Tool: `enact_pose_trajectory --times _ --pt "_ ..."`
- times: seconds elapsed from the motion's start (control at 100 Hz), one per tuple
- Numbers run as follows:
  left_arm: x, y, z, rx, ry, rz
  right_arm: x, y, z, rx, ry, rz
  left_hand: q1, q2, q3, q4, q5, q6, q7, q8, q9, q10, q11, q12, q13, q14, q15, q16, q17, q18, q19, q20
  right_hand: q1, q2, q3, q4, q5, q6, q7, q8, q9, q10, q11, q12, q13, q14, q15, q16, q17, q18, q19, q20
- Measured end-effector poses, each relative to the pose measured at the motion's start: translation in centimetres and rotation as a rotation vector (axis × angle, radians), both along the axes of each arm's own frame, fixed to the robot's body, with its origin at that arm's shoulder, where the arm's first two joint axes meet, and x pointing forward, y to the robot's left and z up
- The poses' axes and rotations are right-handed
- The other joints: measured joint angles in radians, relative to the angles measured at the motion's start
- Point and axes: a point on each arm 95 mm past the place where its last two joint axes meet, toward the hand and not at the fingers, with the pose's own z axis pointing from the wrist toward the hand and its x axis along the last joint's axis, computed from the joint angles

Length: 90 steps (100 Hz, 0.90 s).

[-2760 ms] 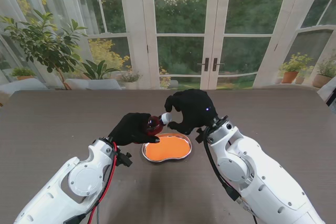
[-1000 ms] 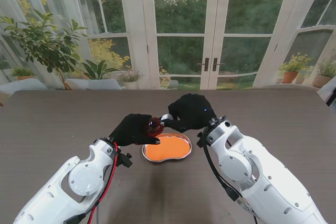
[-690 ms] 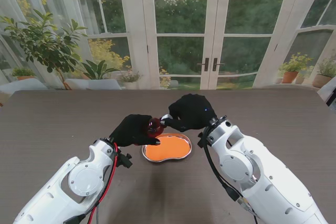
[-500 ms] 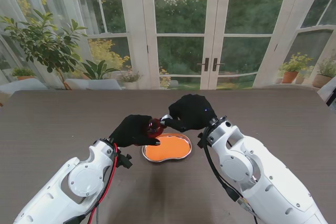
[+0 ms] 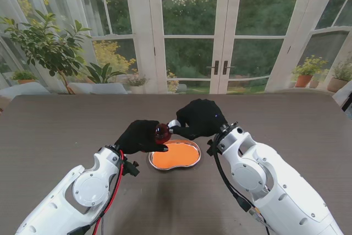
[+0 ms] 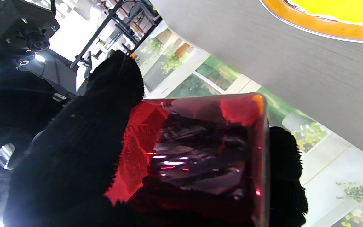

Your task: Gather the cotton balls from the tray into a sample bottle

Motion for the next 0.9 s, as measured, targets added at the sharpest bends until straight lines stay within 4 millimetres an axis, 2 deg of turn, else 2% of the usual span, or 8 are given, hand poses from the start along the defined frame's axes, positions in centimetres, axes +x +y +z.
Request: enact_pose_trajectory --times 0.12,0.23,0.47,0.64,0.8,0.9 --pt "0.0 0.0 0.0 -0.001 -0.001 0.001 0.0 0.0 0.0 -0.003 -0.006 -0.002 0.0 0.0 0.0 0.0 0.0 0.0 0.0 0.0 0.0 0.0 0.0 0.0 0.0 0.0 0.0 0.0 0.0 0.0 0.0 0.0 0.002 -0.035 0.001 0.001 -0.001 0.0 -0.001 0.0 -0.001 0.0 0.0 0.0 0.0 0.0 -0.001 0.0 0.0 0.0 0.0 0.0" --pt "0.0 0.0 0.0 -0.002 -0.001 0.003 0.0 0.0 0.0 -0.02 -0.008 -0.003 0.0 0.0 0.0 0.0 0.0 0.0 0.0 0.0 0.0 0.0 0.0 0.0 0.0 0.0 0.0 0.0 0.0 0.0 0.0 0.0 0.004 -0.071 0.003 0.001 -0.044 0.0 -0.023 0.0 -0.036 -0.002 -0.011 -0.003 -0.011 -0.002 -0.019 -0.002 -0.014 0.0 0.0 0.0" --pt "0.1 0.0 0.2 -0.003 -0.003 0.006 -0.1 -0.2 0.0 -0.044 0.001 -0.006 0.0 0.0 0.0 0.0 0.0 0.0 0.0 0.0 0.0 0.0 0.0 0.0 0.0 0.001 0.0 0.0 0.0 0.001 0.0 0.0 -0.043 -0.084 0.003 0.002 -0.187 0.02 -0.099 -0.002 -0.087 -0.013 -0.022 -0.004 -0.012 -0.023 -0.044 -0.017 -0.039 0.0 0.0 0.0" --pt "0.1 0.0 0.2 -0.002 -0.002 0.005 -0.1 -0.4 0.3 -0.05 0.002 -0.014 0.0 0.0 0.0 0.0 0.0 0.0 0.0 0.0 0.0 0.0 0.0 0.0 0.0 0.001 0.0 0.0 0.0 0.001 0.0 0.0 -0.057 -0.099 0.001 0.002 -0.322 0.059 -0.139 -0.037 -0.166 -0.014 -0.026 -0.015 -0.012 -0.039 -0.09 -0.041 -0.068 -0.001 0.0 0.0" --pt "0.1 0.1 0.2 -0.002 -0.002 0.005 -0.1 -0.8 0.9 -0.045 -0.01 -0.025 0.0 0.0 0.0 0.0 0.0 0.0 0.0 0.0 0.0 0.0 0.0 0.0 0.0 0.001 0.0 0.0 0.0 0.001 0.0 0.0 -0.069 -0.19 0.018 0.002 -0.493 0.069 -0.145 -0.063 -0.279 -0.014 -0.032 -0.042 -0.012 -0.041 -0.167 -0.086 -0.099 -0.012 -0.007 0.003" --pt "0.1 0.0 0.2 -0.001 -0.002 0.004 -0.1 -1.1 1.3 -0.029 -0.033 -0.026 0.0 0.0 0.0 0.0 0.0 0.0 0.0 0.0 0.0 0.0 0.0 0.0 0.0 0.001 0.0 0.0 0.0 0.001 0.0 0.0 -0.067 -0.286 0.078 0.002 -0.518 0.05 -0.107 -0.063 -0.318 -0.015 -0.034 -0.062 -0.012 -0.049 -0.199 -0.101 -0.11 -0.012 -0.007 0.014"
